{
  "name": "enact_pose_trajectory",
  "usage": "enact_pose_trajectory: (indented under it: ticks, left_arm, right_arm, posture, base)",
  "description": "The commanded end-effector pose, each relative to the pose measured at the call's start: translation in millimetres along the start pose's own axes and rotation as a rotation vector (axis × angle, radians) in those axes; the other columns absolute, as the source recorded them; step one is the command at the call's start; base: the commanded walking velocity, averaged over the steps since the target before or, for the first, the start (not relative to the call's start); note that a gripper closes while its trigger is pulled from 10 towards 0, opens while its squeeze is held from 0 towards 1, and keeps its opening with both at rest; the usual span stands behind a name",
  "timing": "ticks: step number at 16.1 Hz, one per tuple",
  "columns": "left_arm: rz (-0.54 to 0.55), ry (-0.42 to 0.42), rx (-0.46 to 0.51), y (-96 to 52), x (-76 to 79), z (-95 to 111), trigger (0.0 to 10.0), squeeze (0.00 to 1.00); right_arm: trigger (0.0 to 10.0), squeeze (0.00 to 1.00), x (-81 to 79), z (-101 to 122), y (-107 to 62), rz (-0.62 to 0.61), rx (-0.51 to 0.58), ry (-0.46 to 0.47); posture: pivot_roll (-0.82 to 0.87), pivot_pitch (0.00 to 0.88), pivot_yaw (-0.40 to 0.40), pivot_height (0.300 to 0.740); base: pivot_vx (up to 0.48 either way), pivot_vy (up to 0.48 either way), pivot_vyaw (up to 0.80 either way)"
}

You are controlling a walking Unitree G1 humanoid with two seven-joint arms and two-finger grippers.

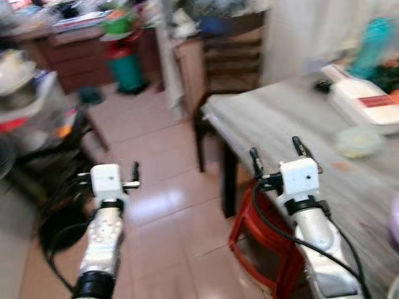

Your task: Setting the table

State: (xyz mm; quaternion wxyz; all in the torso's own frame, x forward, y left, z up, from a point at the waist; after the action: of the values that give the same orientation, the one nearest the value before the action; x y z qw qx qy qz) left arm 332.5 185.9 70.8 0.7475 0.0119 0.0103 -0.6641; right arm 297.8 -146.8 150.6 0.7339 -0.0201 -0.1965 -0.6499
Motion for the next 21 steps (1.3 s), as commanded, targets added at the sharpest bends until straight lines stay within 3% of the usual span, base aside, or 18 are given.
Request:
enact_pose_trajectory:
  ticks: [1,7,13,21]
  left_arm:
    - [0.018,0.012,0.003,2.0,-9.2,2,10.0,0.0]
    - [0.051,0.0,-0.02,-2.5,-18.6,-3,10.0,0.0]
    - [0.045,0.002,-0.034,1.6,-17.4,-3,10.0,0.0]
    - [0.035,0.001,-0.05,3.1,-13.6,-5,10.0,0.0]
  right_arm:
    - [10.0,0.0,-5.7,4,3.4,0.017,0.017,0.025]
    - [10.0,0.0,-11.0,1,12.6,0.032,0.019,0.058]
    - [10.0,0.0,-1.1,-17,12.2,-0.058,-0.06,0.161]
    - [10.0,0.0,2.2,-22,9.9,-0.087,-0.08,0.179]
  posture:
    - [-0.14,0.0,0.09,0.74]
    - [-0.08,0.0,0.069,0.74]
    - [-0.09,0.0,0.078,0.74]
    - [-0.1,0.0,0.086,0.74]
  base:
    - [0.0,0.0,0.8]
    - [0.0,0.0,0.8]
    - [0.0,0.0,0.0]
    - [0.0,0.379,0.0]
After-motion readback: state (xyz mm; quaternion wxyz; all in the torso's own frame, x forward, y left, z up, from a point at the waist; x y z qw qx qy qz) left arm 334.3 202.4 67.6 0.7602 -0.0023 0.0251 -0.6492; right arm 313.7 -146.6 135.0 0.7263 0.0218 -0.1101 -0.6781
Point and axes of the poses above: a point about 5 cm out from each wrist's last joint towards the gripper, its own y axis pointing out of the wrist towards the gripper, its own z axis along the axis of the wrist's last joint, x = y × z, the point moved 3 cm from there along y, pointing out of the wrist towards the gripper
